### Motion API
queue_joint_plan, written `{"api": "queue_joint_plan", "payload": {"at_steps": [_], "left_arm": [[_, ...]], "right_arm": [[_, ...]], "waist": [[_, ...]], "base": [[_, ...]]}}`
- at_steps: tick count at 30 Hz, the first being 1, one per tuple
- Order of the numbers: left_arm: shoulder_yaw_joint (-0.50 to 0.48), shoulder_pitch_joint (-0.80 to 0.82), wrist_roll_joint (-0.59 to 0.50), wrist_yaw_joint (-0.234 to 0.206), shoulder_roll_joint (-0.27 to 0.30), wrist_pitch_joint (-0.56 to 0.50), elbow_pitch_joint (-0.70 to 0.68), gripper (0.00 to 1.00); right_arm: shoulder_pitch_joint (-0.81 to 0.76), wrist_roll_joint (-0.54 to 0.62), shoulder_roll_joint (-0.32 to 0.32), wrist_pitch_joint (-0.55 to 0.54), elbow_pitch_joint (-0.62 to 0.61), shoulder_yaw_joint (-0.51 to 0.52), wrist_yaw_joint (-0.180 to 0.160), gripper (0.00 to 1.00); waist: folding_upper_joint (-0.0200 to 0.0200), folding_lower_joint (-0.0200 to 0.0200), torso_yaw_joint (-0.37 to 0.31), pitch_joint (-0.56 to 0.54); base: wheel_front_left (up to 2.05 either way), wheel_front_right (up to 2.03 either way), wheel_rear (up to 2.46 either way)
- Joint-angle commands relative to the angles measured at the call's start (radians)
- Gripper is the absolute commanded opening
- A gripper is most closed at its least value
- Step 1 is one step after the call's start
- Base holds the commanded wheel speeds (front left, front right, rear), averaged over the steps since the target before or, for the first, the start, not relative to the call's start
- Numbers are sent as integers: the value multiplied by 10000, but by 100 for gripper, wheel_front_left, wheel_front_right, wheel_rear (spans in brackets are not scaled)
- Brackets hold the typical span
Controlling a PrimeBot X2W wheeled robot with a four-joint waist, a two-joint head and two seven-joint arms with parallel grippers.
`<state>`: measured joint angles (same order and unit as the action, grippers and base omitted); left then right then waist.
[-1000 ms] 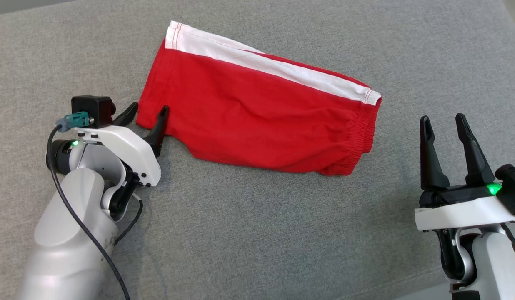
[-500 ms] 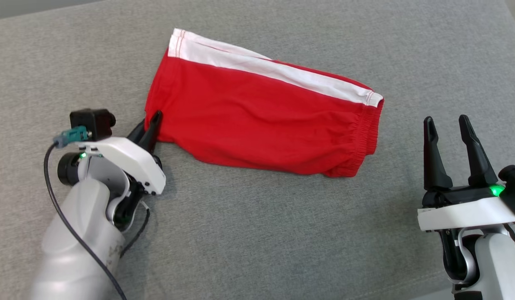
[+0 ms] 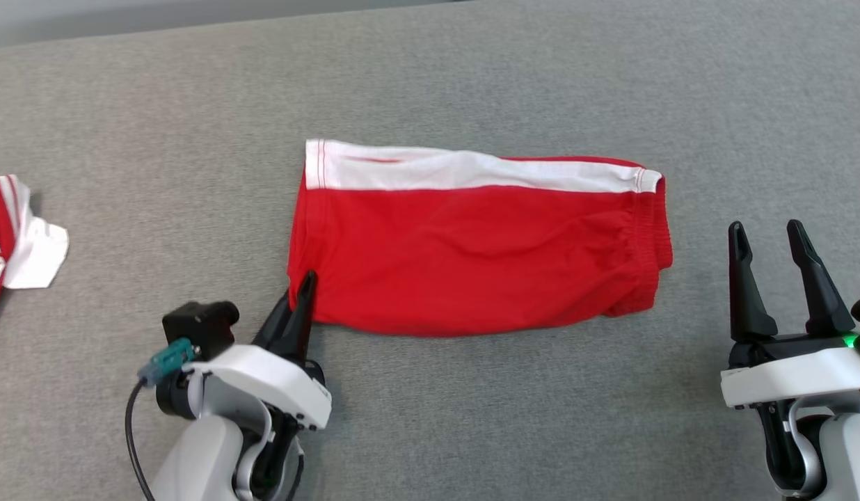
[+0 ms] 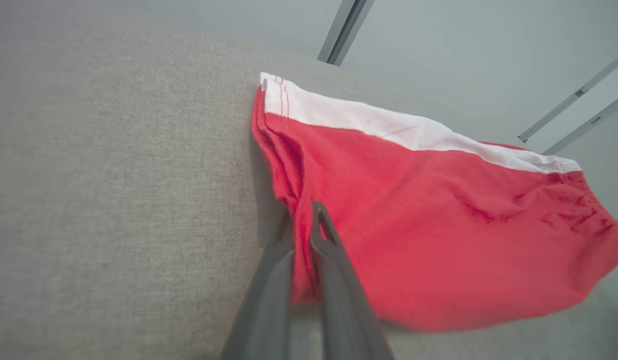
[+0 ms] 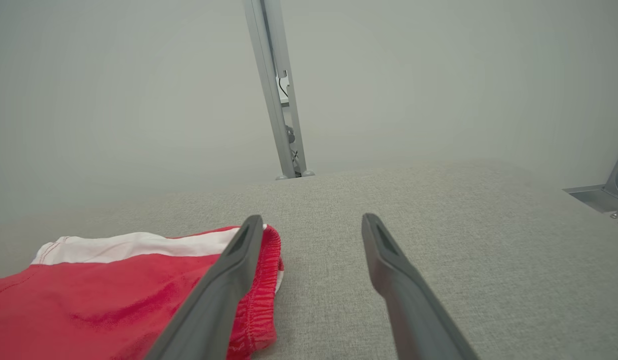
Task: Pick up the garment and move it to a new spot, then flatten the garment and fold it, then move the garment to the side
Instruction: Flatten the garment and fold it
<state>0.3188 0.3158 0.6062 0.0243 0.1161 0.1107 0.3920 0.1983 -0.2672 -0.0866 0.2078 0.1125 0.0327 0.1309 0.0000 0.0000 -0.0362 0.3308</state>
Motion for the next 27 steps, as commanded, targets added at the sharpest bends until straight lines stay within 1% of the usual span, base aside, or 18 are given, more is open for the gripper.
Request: {"api": "queue_joint_plan", "payload": {"at_steps": [1,5,6,7,8,11,15,17,21,27], "left_arm": [[0,-257,44,-123,70,-96,-349,0],[36,-879,115,-473,131,-473,-1153,0],[71,-978,98,-541,160,-586,-1280,7],[101,-1079,107,-611,170,-690,-1401,60],[121,-1173,91,-677,196,-764,-1524,100],[45,-1423,-105,-983,265,-602,-1943,100],[-215,-1578,-819,-1653,490,323,-2699,100],[-341,-1517,-1163,-1907,577,786,-3045,100],[-675,-1211,-1688,-2112,829,1296,-3504,100],[-914,-1236,-2058,-2205,1166,1434,-3473,100]], "right_arm": [[-102,62,-72,-64,-74,86,-3,100],[-170,104,-35,-225,-183,95,-3,100],[-173,119,-27,-284,-186,71,-3,100],[-179,130,-17,-323,-182,54,-3,100],[-180,128,-10,-321,-180,33,-3,100],[-178,150,-25,-398,-155,-21,-3,100],[-197,293,-24,-421,-247,107,-3,100],[-177,395,-9,-441,-284,199,-3,100],[-174,674,-3,-561,-461,276,-3,100],[-238,877,-7,-778,-583,188,-3,100]], "waist": [[0,0,210,-130],[0,0,309,-198],[0,0,315,-212],[0,0,312,-236],[0,0,302,-265],[0,0,245,-344],[0,0,207,-439],[0,0,231,-476],[0,0,294,-599],[0,0,273,-768]], "base": [[0,0,0],[0,0,0],[0,0,0],[0,0,0],[0,0,0],[0,0,0],[0,0,0],[0,0,0],[0,0,0],[0,0,0]]}}
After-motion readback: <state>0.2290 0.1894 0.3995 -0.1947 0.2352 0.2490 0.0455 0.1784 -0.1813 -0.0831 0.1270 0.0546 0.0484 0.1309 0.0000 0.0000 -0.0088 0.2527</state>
